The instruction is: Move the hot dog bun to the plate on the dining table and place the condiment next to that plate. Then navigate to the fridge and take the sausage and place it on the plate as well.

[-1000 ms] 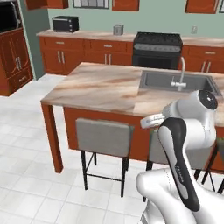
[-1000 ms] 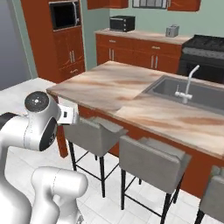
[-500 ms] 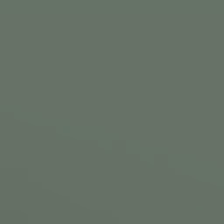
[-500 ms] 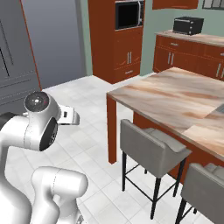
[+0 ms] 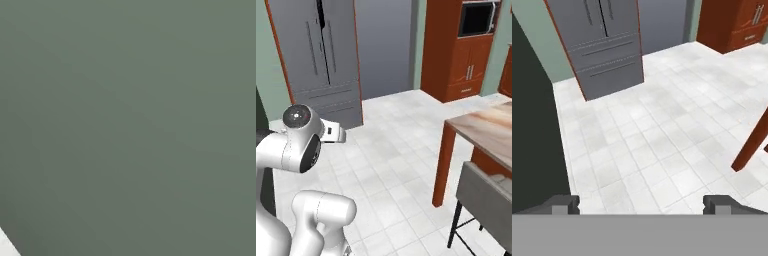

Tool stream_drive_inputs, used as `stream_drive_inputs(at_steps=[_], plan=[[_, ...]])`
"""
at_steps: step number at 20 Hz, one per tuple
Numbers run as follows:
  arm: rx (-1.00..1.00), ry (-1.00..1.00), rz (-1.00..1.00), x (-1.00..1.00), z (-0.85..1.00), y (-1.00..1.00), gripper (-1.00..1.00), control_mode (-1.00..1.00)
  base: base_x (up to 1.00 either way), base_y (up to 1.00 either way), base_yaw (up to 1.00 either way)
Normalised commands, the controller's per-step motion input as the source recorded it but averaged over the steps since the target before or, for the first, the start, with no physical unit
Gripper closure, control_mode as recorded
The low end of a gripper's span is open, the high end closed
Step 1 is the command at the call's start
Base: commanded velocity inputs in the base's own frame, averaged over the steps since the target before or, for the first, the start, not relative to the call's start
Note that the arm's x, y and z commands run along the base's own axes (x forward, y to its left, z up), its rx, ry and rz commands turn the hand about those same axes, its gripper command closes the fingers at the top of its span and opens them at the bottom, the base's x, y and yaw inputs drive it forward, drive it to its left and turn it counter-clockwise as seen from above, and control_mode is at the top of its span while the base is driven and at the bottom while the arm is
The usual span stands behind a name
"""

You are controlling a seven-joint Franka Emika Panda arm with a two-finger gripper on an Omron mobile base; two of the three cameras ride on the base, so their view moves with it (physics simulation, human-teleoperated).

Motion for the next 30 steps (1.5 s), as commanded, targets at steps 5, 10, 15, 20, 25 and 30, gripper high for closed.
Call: stream_drive_inputs(at_steps=[5,10,15,20,25,30], plan=[[0.0,0.0,0.0,0.0,0.0,0.0,-1.0,1.0,0.99,0.04,0.39],[0.0,0.0,0.0,0.0,0.0,0.0,-1.0,1.0,1.0,-0.02,0.37],[0.0,0.0,0.0,0.0,0.0,0.0,-1.0,1.0,1.0,-0.19,0.33],[0.0,0.0,0.0,0.0,0.0,0.0,-1.0,1.0,1.0,-0.32,0.25],[0.0,0.0,0.0,0.0,0.0,0.0,-1.0,1.0,1.0,-0.43,0.13],[0.0,0.0,0.0,0.0,0.0,0.0,-1.0,1.0,1.0,-0.2,0.0]])
